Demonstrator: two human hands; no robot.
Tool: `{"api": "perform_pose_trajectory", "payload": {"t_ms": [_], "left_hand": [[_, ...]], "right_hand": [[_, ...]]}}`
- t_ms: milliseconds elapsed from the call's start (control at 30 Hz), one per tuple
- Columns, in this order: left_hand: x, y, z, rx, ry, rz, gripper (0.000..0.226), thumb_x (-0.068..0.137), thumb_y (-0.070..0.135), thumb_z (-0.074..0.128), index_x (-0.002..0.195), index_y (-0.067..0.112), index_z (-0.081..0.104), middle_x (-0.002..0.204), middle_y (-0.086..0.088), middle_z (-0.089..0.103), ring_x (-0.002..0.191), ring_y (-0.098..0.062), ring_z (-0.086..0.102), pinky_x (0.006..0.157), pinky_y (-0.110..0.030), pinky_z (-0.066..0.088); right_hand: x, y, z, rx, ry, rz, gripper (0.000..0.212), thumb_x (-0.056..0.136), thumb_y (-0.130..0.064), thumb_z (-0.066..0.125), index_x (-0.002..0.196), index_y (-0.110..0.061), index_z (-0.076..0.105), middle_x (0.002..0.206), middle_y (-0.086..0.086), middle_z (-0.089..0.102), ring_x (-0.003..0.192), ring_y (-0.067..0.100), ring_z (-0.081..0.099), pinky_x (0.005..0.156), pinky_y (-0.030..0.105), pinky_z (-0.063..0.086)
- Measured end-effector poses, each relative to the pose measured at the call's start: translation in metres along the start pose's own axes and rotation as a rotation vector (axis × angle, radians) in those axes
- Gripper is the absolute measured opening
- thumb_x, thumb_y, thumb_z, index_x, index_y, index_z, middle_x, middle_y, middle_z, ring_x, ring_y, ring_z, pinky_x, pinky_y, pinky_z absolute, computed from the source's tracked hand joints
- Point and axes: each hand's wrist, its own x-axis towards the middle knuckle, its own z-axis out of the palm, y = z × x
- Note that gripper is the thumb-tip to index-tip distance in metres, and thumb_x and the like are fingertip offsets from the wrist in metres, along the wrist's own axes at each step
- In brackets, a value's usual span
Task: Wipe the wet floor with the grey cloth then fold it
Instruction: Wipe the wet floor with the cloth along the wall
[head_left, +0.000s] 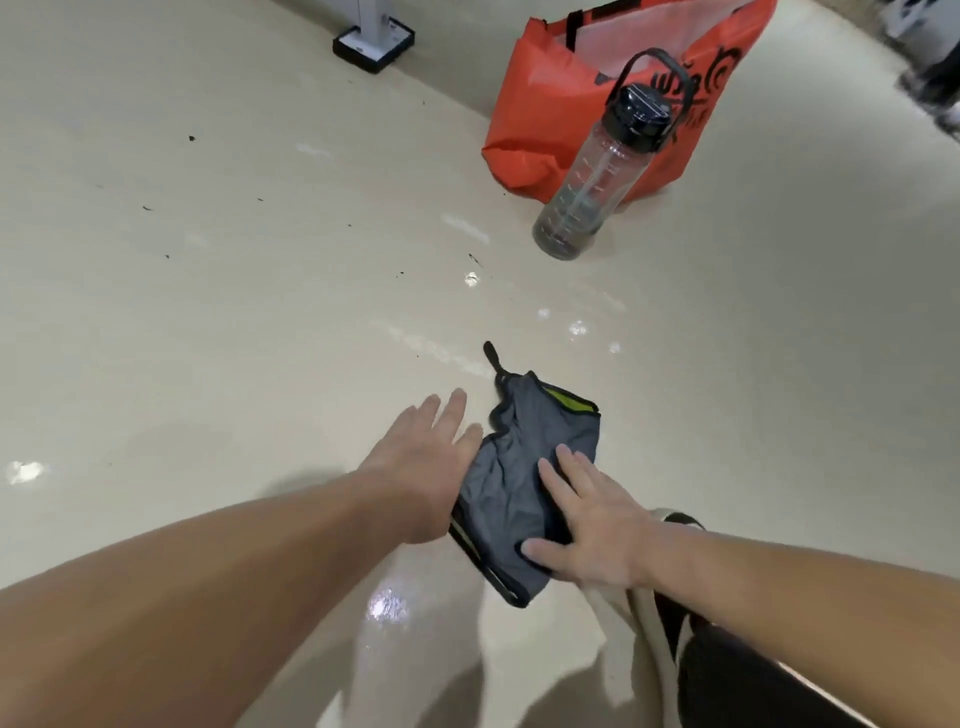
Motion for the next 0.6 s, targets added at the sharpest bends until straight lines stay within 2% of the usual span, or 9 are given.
{"api": "perform_pose_trajectory", "payload": {"t_ms": [100,133,200,267,333,367,467,600], "left_hand": [[-0.004,0.019,-0.010,-0.066,0.037,0.033,0.087,0.089,0.018,0.050,0.161,0.014,0.001,0.168,-0.020,-0.011,0.154,-0.041,0.000,0.125,-0.047,0.012],[-0.010,0.027,-0.011,-0.090,0.037,0.054,0.086,0.090,0.021,0.052,0.161,0.014,0.003,0.168,-0.020,-0.007,0.153,-0.039,0.006,0.125,-0.045,0.014],[-0.022,0.039,-0.015,-0.124,0.017,0.128,0.085,0.090,0.025,0.055,0.160,0.016,0.007,0.166,-0.018,0.007,0.147,-0.035,0.021,0.121,-0.042,0.024],[-0.030,0.047,-0.023,-0.155,-0.013,0.177,0.081,0.089,0.025,0.059,0.157,0.018,0.016,0.156,-0.014,0.027,0.136,-0.031,0.039,0.112,-0.042,0.039],[-0.032,0.051,-0.032,-0.174,-0.007,0.143,0.074,0.090,0.025,0.061,0.153,0.019,0.023,0.144,-0.010,0.038,0.123,-0.031,0.051,0.099,-0.045,0.050],[-0.035,0.054,-0.035,-0.173,0.013,0.110,0.072,0.090,0.026,0.061,0.152,0.019,0.025,0.140,-0.009,0.042,0.119,-0.031,0.053,0.095,-0.045,0.053],[-0.044,0.063,-0.035,-0.174,0.048,0.060,0.070,0.092,0.025,0.061,0.152,0.018,0.026,0.135,-0.007,0.044,0.119,-0.029,0.053,0.095,-0.045,0.054],[-0.050,0.069,-0.029,-0.135,0.017,-0.008,0.058,0.093,0.024,0.058,0.145,0.017,0.033,0.130,-0.006,0.045,0.115,-0.027,0.053,0.091,-0.040,0.052]], "right_hand": [[-0.039,0.008,-0.019,0.061,0.015,0.043,0.083,0.097,-0.067,0.042,0.160,-0.018,0.021,0.166,0.011,0.021,0.154,0.028,0.015,0.124,0.041,0.019],[-0.050,0.010,-0.023,0.053,-0.027,0.055,0.077,0.097,-0.064,0.042,0.158,-0.020,0.027,0.161,0.008,0.030,0.149,0.028,0.026,0.121,0.042,0.027],[-0.067,0.012,-0.030,-0.003,-0.148,0.080,0.076,0.097,-0.065,0.041,0.159,-0.025,0.023,0.158,0.007,0.036,0.144,0.029,0.038,0.116,0.044,0.035],[-0.069,0.009,-0.036,-0.051,-0.187,0.093,0.079,0.097,-0.067,0.040,0.160,-0.026,0.017,0.159,0.007,0.036,0.143,0.031,0.040,0.115,0.046,0.036],[-0.057,0.002,-0.041,-0.043,-0.159,0.072,0.083,0.098,-0.065,0.041,0.162,-0.022,0.010,0.164,0.010,0.028,0.145,0.033,0.037,0.117,0.045,0.034],[-0.048,-0.001,-0.039,-0.020,-0.145,0.056,0.089,0.098,-0.065,0.041,0.163,-0.019,0.001,0.168,0.011,0.018,0.150,0.033,0.030,0.119,0.045,0.030],[-0.021,-0.012,-0.023,0.104,-0.092,0.013,0.099,0.098,-0.065,0.043,0.161,-0.019,-0.019,0.170,0.013,-0.013,0.157,0.033,0.003,0.126,0.043,0.014],[0.011,-0.011,0.013,0.250,-0.032,-0.063,0.099,0.098,-0.065,0.040,0.159,-0.019,-0.022,0.166,0.014,-0.029,0.154,0.031,-0.024,0.127,0.046,-0.004]]}}
